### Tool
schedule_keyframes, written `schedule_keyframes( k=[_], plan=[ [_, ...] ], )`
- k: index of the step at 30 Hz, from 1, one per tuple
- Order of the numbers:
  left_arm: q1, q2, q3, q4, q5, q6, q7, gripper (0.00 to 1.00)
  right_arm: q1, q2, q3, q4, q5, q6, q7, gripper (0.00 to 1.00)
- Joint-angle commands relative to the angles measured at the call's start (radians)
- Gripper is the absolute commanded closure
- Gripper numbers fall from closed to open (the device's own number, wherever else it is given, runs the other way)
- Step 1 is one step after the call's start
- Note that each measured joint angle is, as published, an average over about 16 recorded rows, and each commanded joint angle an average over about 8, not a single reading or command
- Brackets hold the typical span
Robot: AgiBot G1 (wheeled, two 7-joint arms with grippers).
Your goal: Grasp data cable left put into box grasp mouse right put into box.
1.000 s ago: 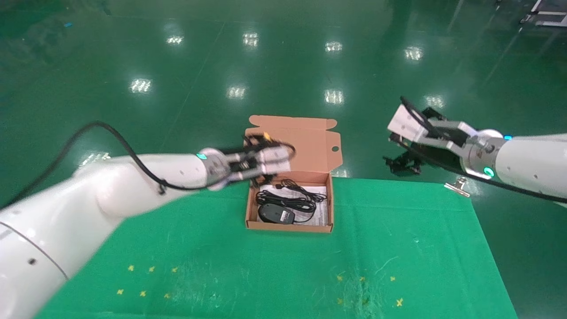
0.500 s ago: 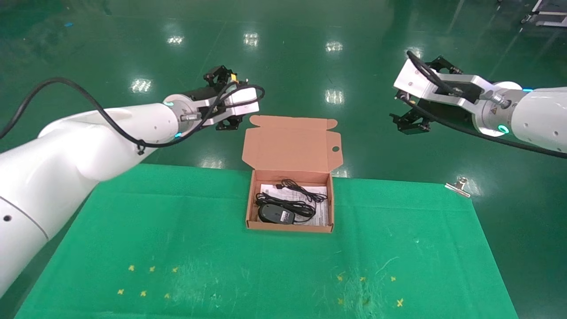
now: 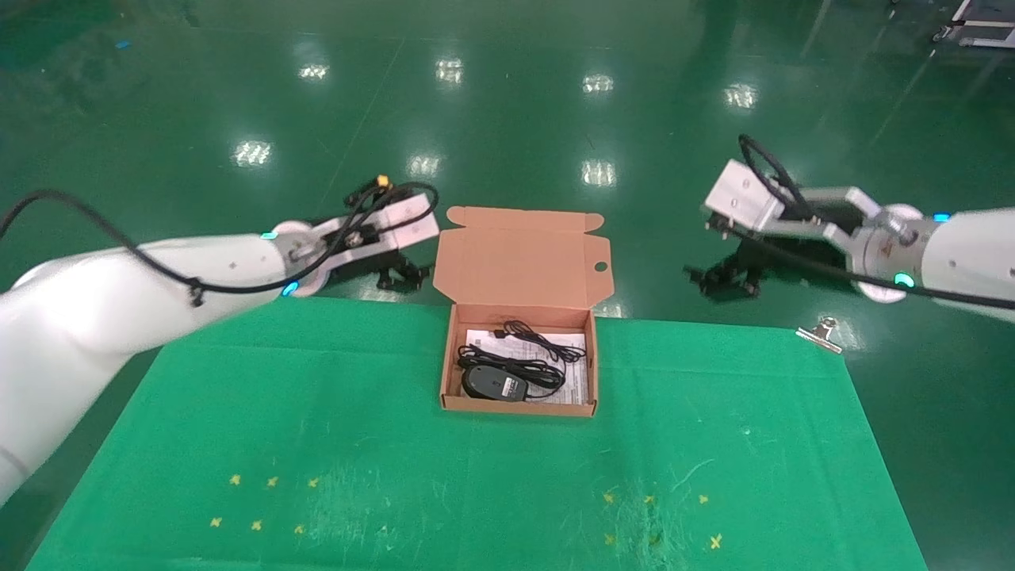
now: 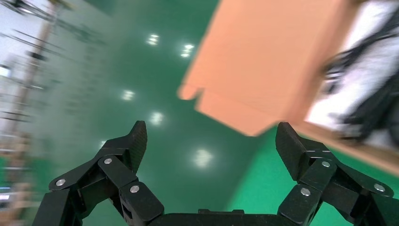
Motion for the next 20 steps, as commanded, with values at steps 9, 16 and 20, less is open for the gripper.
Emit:
schedule_keyframes(
  k=[9, 16, 20],
  plan=[
    [0.102, -0.121, -0.134, -0.118, -0.219, 0.198, 0.006, 0.00, -0.128, 0.032, 0.171, 0.011, 0.242, -0.154, -0.134, 0.00],
    [0.173, -0.205, -0.226, -0.200, -0.370, 0.335, 0.009, 0.00, -0.217, 0.055, 0.289, 0.018, 0.409, -0.260, -0.227, 0.00],
    [0.198, -0.235, -0.259, -0.229, -0.424, 0.384, 0.011, 0.00, -0.249, 0.063, 0.331, 0.021, 0.469, -0.298, -0.260, 0.00]
  ],
)
